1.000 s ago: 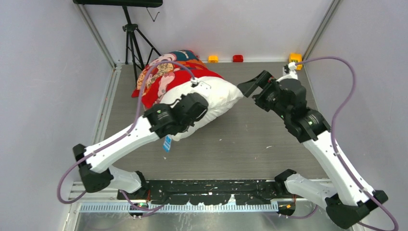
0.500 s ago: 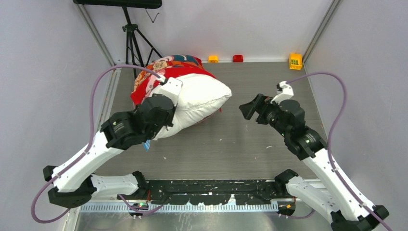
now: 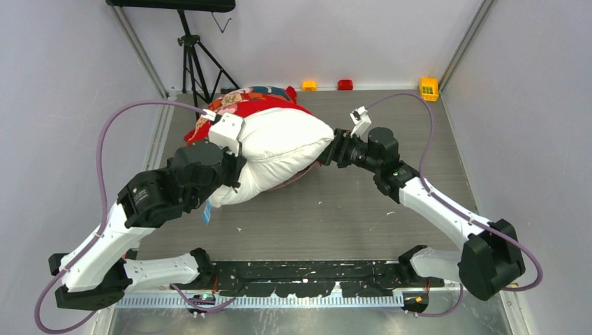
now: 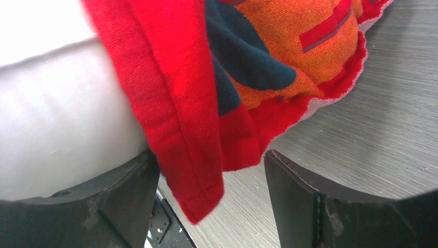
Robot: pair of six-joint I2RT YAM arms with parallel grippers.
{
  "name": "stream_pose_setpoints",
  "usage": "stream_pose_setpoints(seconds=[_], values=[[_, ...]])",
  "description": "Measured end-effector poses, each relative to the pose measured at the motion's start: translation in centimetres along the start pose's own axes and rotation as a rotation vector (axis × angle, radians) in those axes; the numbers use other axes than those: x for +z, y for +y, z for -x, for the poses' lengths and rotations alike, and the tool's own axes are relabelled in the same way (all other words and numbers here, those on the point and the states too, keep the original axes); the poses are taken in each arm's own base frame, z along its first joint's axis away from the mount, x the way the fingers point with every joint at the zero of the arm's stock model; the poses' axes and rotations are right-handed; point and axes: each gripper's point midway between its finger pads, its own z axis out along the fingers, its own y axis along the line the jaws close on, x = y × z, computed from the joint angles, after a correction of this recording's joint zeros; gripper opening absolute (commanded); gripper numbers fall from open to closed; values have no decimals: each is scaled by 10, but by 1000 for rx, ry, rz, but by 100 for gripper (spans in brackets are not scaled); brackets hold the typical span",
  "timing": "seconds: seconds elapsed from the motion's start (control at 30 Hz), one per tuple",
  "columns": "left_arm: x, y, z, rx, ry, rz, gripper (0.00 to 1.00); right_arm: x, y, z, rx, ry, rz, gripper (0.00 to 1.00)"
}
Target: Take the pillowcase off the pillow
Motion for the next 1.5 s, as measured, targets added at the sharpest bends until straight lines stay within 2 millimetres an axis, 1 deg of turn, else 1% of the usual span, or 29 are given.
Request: stream_pose_setpoints(seconds=[0.13, 0.23, 0.4, 0.47, 0.57, 0.63, 0.67, 0.73, 0.8, 0.83, 0.9, 0.93, 1.0, 1.1, 1.2, 1.3, 1.4, 1.5], values=[[-5, 0, 8, -18, -20, -11, 0, 14, -4, 2, 7, 4, 5, 67], [-10, 2, 10, -28, -34, -14, 0, 21, -11, 4, 9, -10, -15, 56], [-21, 12, 15, -52, -74, -4, 0, 34, -36, 3, 36, -31, -107, 54], [-29, 18, 18, -66, -97, 1, 0, 45, -50, 3, 45, -27, -148, 54], [-42, 27, 22, -94, -138, -2, 0, 68, -70, 2, 61, -17, -199, 53], [-52, 33, 25, -124, -177, -6, 0, 89, -88, 0, 84, 2, -225, 47], [-56, 36, 26, -136, -191, -6, 0, 98, -96, -1, 96, 10, -233, 46], [-63, 41, 27, -160, -212, -8, 0, 120, -119, -5, 150, 36, -241, 46], [-66, 43, 26, -169, -217, -4, 0, 130, -139, -11, 194, 56, -259, 46], [-66, 43, 25, -169, -213, -4, 0, 132, -147, -15, 212, 68, -269, 46], [-65, 43, 24, -168, -207, -3, 0, 132, -158, -21, 233, 86, -289, 47], [-64, 42, 24, -169, -204, -5, 0, 130, -161, -22, 236, 91, -298, 49], [-60, 38, 25, -172, -196, -7, 0, 127, -162, -20, 233, 91, -307, 57], [-57, 35, 26, -178, -195, -13, 0, 116, -165, -11, 228, 89, -326, 71], [-55, 32, 27, -178, -194, -22, 0, 95, -161, 4, 209, 66, -331, 83], [-52, 28, 27, -175, -188, -28, 0, 66, -142, 17, 174, 39, -311, 86], [-51, 27, 27, -174, -187, -30, 0, 42, -110, 37, 105, -9, -240, 86], [-52, 27, 28, -178, -193, -37, 0, 28, -74, 52, 37, -40, -131, 86]])
